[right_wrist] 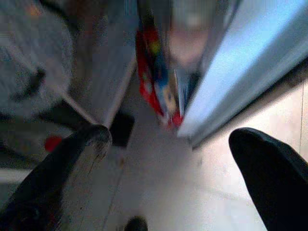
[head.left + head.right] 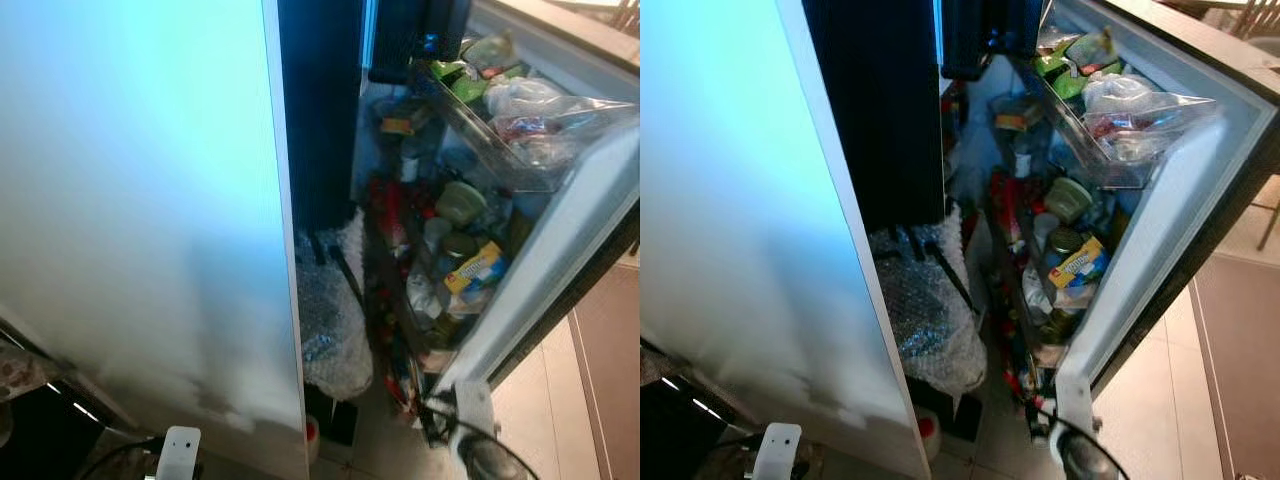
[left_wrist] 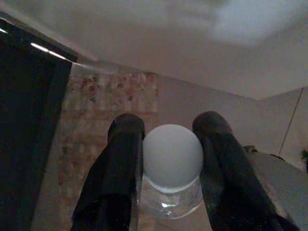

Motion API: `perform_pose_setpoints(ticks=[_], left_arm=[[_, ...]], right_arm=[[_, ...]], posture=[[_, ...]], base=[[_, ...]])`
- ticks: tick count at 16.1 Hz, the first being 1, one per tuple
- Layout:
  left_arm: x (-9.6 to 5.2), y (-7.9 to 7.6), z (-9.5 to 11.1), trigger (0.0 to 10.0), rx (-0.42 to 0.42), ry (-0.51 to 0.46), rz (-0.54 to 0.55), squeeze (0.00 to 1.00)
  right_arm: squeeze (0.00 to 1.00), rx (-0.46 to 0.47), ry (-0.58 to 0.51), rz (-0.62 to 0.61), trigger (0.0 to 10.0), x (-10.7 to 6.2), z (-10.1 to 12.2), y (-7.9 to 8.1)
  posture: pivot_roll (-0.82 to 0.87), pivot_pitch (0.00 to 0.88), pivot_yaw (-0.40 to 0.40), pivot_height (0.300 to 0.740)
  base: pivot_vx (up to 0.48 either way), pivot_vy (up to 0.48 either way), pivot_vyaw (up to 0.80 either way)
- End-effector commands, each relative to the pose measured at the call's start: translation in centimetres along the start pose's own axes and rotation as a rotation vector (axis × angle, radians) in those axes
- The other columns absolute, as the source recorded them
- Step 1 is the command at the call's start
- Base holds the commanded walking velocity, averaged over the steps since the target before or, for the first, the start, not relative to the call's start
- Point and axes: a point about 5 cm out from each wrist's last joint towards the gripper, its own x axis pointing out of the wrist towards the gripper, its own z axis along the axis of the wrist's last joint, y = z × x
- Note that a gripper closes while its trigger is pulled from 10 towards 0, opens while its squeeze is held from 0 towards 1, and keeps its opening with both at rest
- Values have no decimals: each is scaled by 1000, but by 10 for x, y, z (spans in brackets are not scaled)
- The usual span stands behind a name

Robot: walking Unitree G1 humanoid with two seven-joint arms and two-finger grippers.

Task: Restocking fridge

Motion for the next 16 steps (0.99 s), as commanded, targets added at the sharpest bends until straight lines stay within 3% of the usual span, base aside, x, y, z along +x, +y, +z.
perform_pose_setpoints(ticks=[1, 4, 5, 8, 13, 16], left_arm=[[0, 2, -1, 10000, 26, 4, 12, 0], [0, 1, 0, 10000, 27, 1, 11, 0], [0, 1, 0, 10000, 28, 4, 10, 0], [0, 2, 0, 10000, 29, 6, 14, 0], [1, 1, 2, 10000, 30, -1, 13, 0], [0, 1, 0, 10000, 27, 7, 12, 0]], right_arm=[[0, -10, -67, 18, 10000, 3, 16, -2], [0, -107, -164, 105, 10000, 7, 46, -1], [0, -115, -272, 181, 10000, 10, 77, 4], [0, -136, -416, 264, 10000, 9, 114, 16], [0, -156, -495, 336, 10000, 7, 134, 37], [0, -170, -456, 224, 10000, 9, 128, 18]], posture=[[-45, 20, 11, 740], [-46, 17, 12, 740], [-45, 13, 13, 740], [-45, 9, 13, 740], [-46, 8, 14, 740], [-44, 12, 9, 740]], base=[[0, 0, 0], [0, 0, 0], [0, 0, 0], [0, 0, 0], [0, 0, 0], [0, 0, 0]])
